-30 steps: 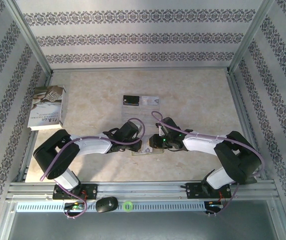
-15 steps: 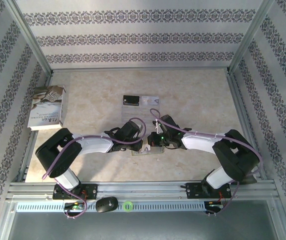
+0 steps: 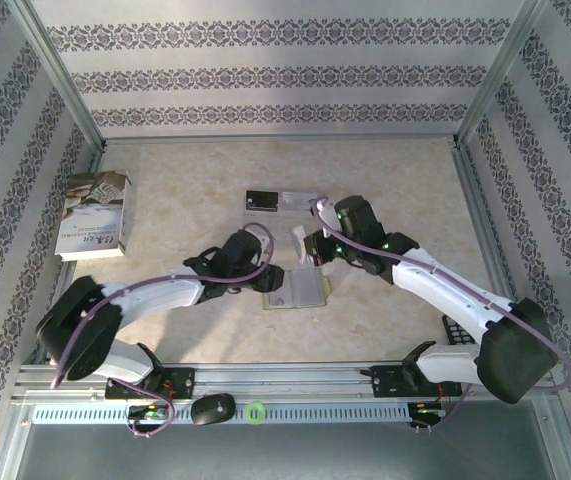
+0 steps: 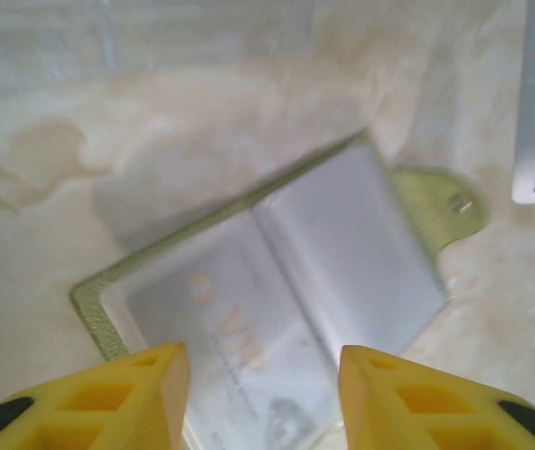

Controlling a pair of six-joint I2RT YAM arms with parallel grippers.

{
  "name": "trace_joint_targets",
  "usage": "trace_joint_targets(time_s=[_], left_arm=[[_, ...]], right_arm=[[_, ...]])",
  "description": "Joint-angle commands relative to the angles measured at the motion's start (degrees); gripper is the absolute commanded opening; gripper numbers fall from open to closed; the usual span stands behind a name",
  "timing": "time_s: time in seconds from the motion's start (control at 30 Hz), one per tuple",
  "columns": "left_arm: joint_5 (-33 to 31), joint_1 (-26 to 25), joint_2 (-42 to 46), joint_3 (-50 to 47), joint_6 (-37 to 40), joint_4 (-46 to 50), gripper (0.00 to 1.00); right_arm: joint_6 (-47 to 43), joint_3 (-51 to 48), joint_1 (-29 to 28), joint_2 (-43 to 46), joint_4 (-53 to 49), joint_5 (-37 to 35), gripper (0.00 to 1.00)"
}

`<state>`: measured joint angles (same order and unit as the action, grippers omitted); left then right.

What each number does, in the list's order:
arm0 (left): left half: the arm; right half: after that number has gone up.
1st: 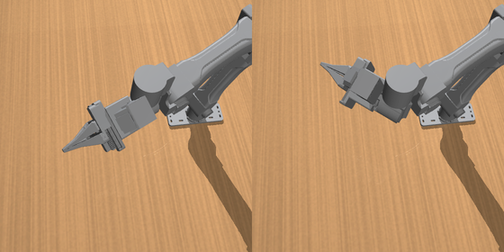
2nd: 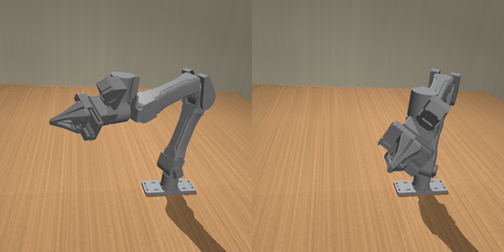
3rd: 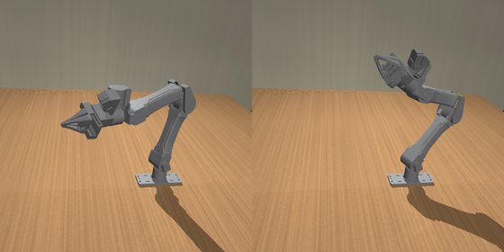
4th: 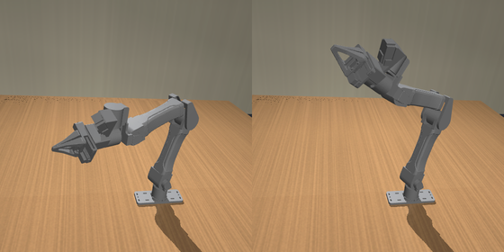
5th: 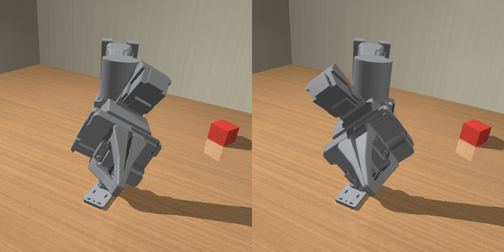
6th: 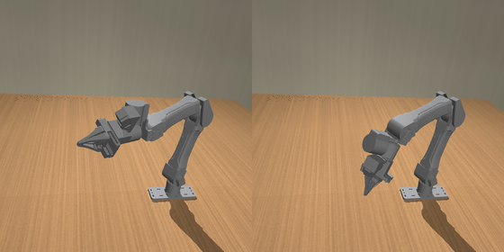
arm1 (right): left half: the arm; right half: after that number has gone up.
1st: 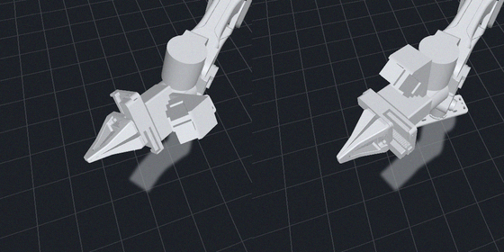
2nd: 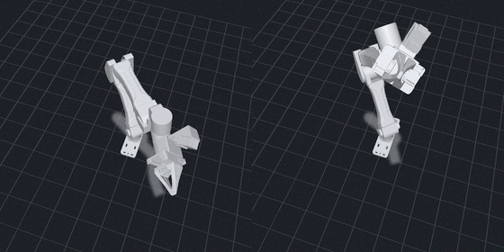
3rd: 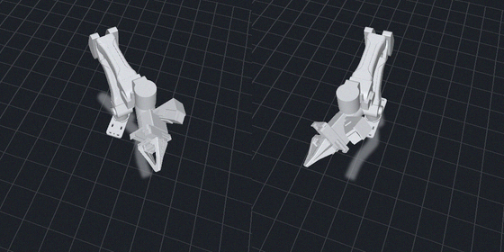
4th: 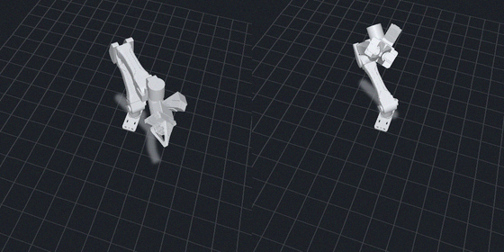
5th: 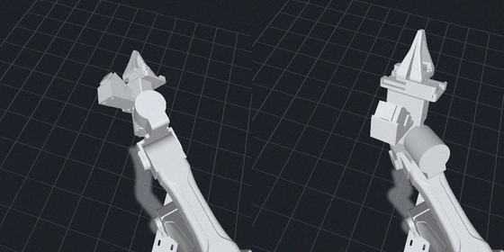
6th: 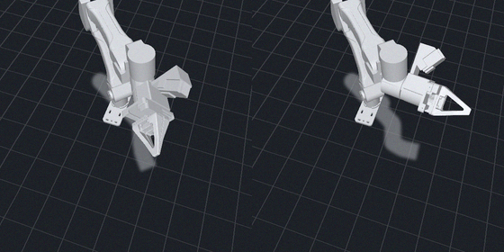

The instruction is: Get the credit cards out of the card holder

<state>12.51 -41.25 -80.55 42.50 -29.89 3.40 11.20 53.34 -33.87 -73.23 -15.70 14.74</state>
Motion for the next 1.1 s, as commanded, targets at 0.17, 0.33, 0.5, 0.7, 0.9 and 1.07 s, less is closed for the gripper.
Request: trace_joint_targets(time_s=[0.17,0.33,0.5,0.7,0.9,1.07], left_arm=[[1.2,5.1,13.3,-2.9,-0.8,8.2,0.99],[-0.1,8.9,18.7,-4.2,-1.3,12.1,0.99],[0.7,12.4,21.3,-3.9,-1.0,15.1,0.99],[0.5,13.7,20.5,-2.8,-0.2,17.4,0.99],[0.2,14.6,18.9,-2.6,0.1,18.2,0.99],[0.2,15.1,17.6,-2.8,-0.3,17.8,0.99]], right_arm=[[-31.6,18.1,0.5,-9.2,-12.9,-9.4,0.0],[-42.9,29.6,0.5,-19.0,-21.2,-13.2,0.0],[-49.9,39.7,0.7,-28.1,-26.5,-16.0,0.0],[-56.3,46.8,1.7,-35.4,-30.3,-17.2,0.0],[-62.2,48.9,2.1,-38.2,-30.0,-18.9,0.0],[-64.6,50.1,2.6,-39.3,-29.9,-17.9,0.0]])
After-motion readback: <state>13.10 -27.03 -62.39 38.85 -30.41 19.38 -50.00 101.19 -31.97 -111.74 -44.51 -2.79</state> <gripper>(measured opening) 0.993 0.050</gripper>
